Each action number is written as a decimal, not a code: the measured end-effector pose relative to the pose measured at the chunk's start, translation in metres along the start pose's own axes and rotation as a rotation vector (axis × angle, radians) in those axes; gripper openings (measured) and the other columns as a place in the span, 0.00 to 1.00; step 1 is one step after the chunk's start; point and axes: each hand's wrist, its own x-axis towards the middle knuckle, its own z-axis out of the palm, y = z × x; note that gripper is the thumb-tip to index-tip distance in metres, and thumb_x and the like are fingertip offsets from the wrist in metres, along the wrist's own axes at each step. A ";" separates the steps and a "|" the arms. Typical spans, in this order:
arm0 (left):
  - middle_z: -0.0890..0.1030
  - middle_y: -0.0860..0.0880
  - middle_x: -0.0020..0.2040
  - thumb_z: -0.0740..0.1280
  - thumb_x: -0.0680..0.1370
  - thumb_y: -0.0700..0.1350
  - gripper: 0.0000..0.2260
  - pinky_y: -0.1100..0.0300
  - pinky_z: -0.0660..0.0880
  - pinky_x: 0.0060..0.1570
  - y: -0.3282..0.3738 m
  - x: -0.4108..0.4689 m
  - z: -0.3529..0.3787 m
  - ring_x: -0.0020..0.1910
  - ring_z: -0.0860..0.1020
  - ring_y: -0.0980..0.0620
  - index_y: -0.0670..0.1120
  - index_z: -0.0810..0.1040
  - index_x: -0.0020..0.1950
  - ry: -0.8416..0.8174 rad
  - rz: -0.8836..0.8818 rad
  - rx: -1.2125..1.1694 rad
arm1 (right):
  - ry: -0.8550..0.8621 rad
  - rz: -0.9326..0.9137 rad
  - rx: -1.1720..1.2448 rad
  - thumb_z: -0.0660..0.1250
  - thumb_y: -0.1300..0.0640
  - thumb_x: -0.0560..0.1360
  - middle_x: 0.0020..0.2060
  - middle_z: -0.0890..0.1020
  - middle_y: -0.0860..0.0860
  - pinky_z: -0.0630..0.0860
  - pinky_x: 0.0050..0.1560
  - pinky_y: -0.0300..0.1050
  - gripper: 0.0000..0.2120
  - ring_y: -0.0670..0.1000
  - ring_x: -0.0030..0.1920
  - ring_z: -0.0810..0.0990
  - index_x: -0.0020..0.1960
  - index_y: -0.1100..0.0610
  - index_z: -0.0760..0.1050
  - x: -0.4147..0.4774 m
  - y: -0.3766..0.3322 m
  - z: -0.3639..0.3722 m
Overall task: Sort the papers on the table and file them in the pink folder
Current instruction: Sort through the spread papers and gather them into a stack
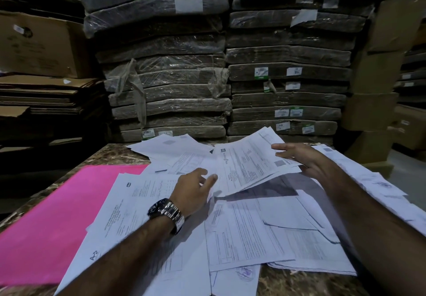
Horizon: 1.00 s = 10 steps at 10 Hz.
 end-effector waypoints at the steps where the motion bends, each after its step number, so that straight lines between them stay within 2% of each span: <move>1: 0.85 0.46 0.49 0.58 0.79 0.60 0.21 0.53 0.77 0.53 0.014 0.003 0.001 0.47 0.82 0.49 0.44 0.78 0.54 -0.098 -0.085 -0.113 | -0.021 0.037 0.085 0.64 0.64 0.78 0.55 0.80 0.50 0.71 0.37 0.37 0.15 0.39 0.43 0.76 0.61 0.53 0.79 -0.013 0.000 -0.007; 2: 0.84 0.42 0.48 0.57 0.76 0.64 0.25 0.52 0.77 0.54 0.023 0.016 0.005 0.46 0.82 0.45 0.42 0.76 0.45 -0.237 -0.278 -0.281 | -0.022 0.042 0.130 0.62 0.65 0.79 0.59 0.77 0.52 0.74 0.35 0.35 0.17 0.42 0.47 0.77 0.65 0.55 0.76 -0.021 0.002 -0.010; 3: 0.82 0.45 0.49 0.60 0.75 0.65 0.28 0.53 0.79 0.54 0.032 0.025 0.006 0.43 0.80 0.47 0.40 0.76 0.54 -0.308 -0.478 -0.446 | -0.025 0.012 0.192 0.60 0.66 0.79 0.67 0.73 0.56 0.69 0.53 0.43 0.18 0.53 0.65 0.73 0.68 0.57 0.72 -0.024 0.008 -0.009; 4: 0.80 0.42 0.51 0.67 0.76 0.54 0.22 0.58 0.77 0.43 0.034 0.031 0.014 0.39 0.76 0.47 0.37 0.75 0.59 -0.309 -0.514 -0.594 | -0.017 0.077 0.219 0.61 0.67 0.79 0.59 0.77 0.53 0.77 0.39 0.38 0.16 0.48 0.54 0.78 0.64 0.57 0.76 -0.031 0.010 -0.011; 5: 0.78 0.35 0.61 0.67 0.77 0.43 0.17 0.51 0.78 0.53 0.039 0.029 0.023 0.47 0.79 0.42 0.34 0.74 0.62 -0.256 -0.591 -0.574 | -0.014 0.130 0.092 0.65 0.65 0.76 0.59 0.80 0.51 0.76 0.43 0.39 0.13 0.45 0.50 0.77 0.59 0.57 0.80 -0.035 0.020 -0.016; 6: 0.77 0.36 0.60 0.55 0.82 0.42 0.14 0.58 0.68 0.42 0.042 0.024 0.016 0.58 0.76 0.39 0.37 0.71 0.65 -0.340 -0.317 -0.128 | 0.003 0.133 -0.010 0.67 0.64 0.75 0.61 0.80 0.52 0.71 0.58 0.47 0.11 0.48 0.52 0.76 0.55 0.56 0.81 -0.037 0.030 -0.014; 7: 0.77 0.37 0.59 0.51 0.83 0.39 0.12 0.58 0.63 0.37 0.050 0.019 0.010 0.58 0.76 0.40 0.40 0.72 0.59 -0.375 -0.309 0.058 | 0.042 0.152 -0.075 0.69 0.61 0.75 0.61 0.79 0.50 0.68 0.59 0.47 0.12 0.49 0.56 0.75 0.58 0.57 0.80 -0.041 0.034 -0.007; 8: 0.78 0.37 0.59 0.51 0.82 0.37 0.15 0.55 0.67 0.46 0.051 0.017 0.015 0.56 0.76 0.39 0.36 0.72 0.63 -0.301 -0.344 0.009 | 0.099 0.141 -0.150 0.68 0.61 0.76 0.67 0.74 0.62 0.71 0.66 0.54 0.22 0.61 0.64 0.74 0.67 0.66 0.72 -0.042 0.035 0.003; 9: 0.79 0.37 0.56 0.55 0.79 0.34 0.13 0.58 0.65 0.44 0.049 0.013 0.015 0.52 0.76 0.41 0.35 0.74 0.59 -0.327 -0.375 -0.095 | 0.105 0.123 -0.245 0.67 0.61 0.77 0.69 0.71 0.62 0.67 0.70 0.54 0.23 0.61 0.69 0.70 0.69 0.68 0.68 -0.046 0.034 0.011; 10: 0.78 0.42 0.40 0.60 0.77 0.35 0.05 0.63 0.72 0.42 0.036 0.015 0.022 0.48 0.76 0.46 0.38 0.74 0.46 -0.342 -0.414 -0.291 | 0.078 0.114 -0.319 0.67 0.62 0.77 0.68 0.72 0.59 0.69 0.69 0.52 0.22 0.59 0.65 0.72 0.69 0.65 0.69 -0.050 0.033 0.016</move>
